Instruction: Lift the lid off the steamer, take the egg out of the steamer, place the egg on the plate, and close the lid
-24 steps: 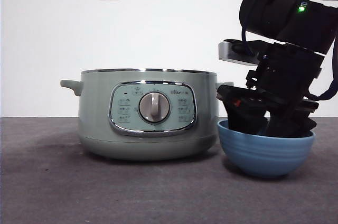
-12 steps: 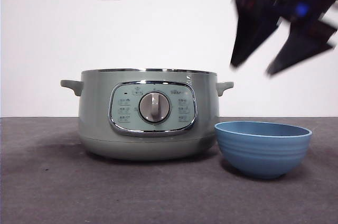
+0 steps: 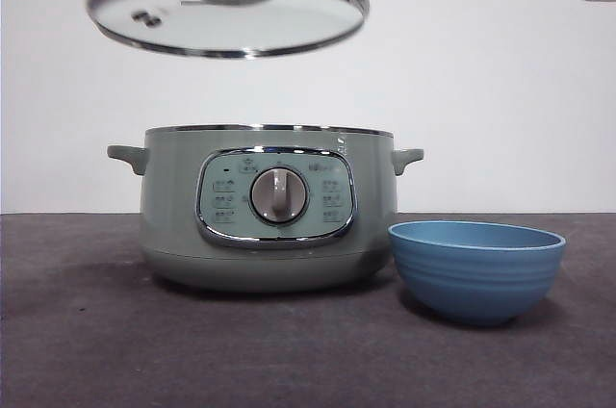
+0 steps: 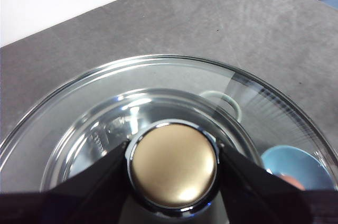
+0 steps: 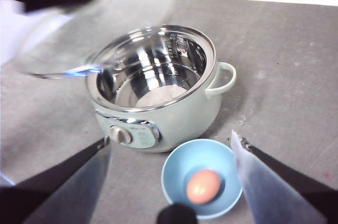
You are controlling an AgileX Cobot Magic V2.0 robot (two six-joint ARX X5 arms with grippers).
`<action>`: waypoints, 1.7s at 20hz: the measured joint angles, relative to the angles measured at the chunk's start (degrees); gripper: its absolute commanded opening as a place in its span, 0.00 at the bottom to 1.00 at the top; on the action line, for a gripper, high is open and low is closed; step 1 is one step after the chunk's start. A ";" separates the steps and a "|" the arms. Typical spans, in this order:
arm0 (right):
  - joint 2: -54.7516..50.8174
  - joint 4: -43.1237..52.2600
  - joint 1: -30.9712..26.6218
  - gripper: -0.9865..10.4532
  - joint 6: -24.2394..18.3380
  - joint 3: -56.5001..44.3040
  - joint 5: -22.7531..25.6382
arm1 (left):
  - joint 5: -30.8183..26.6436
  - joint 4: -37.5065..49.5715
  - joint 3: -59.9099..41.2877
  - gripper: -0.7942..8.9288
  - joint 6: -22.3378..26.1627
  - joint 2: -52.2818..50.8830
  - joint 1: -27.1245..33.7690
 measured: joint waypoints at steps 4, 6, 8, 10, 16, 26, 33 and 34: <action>-1.14 -1.92 0.00 0.42 0.92 0.00 -0.09 | -0.15 5.27 0.00 0.07 0.00 5.20 0.00; -1.14 -1.95 0.00 0.42 1.92 0.00 -0.11 | -0.20 6.99 0.00 0.07 0.00 7.67 0.00; -1.14 -1.97 0.00 0.42 2.38 0.00 -0.11 | -0.42 7.80 0.00 0.07 0.00 9.73 0.00; -1.14 -1.99 0.00 0.42 2.58 0.00 -0.11 | -0.44 8.28 0.00 0.07 0.00 11.30 0.00; -1.14 -1.99 0.00 0.42 2.60 0.00 -0.11 | -0.85 8.66 0.00 0.07 0.02 12.81 0.00; -1.14 -1.99 0.00 0.42 2.75 0.00 -0.11 | -1.20 8.00 0.00 0.07 0.00 12.92 0.00; -1.14 -1.99 0.00 0.42 2.75 0.00 -0.11 | -2.36 8.55 0.04 0.07 0.92 15.10 -1.20; -1.14 -2.01 0.00 0.42 2.75 0.00 -0.11 | -2.47 8.48 0.04 0.07 0.90 15.28 -1.51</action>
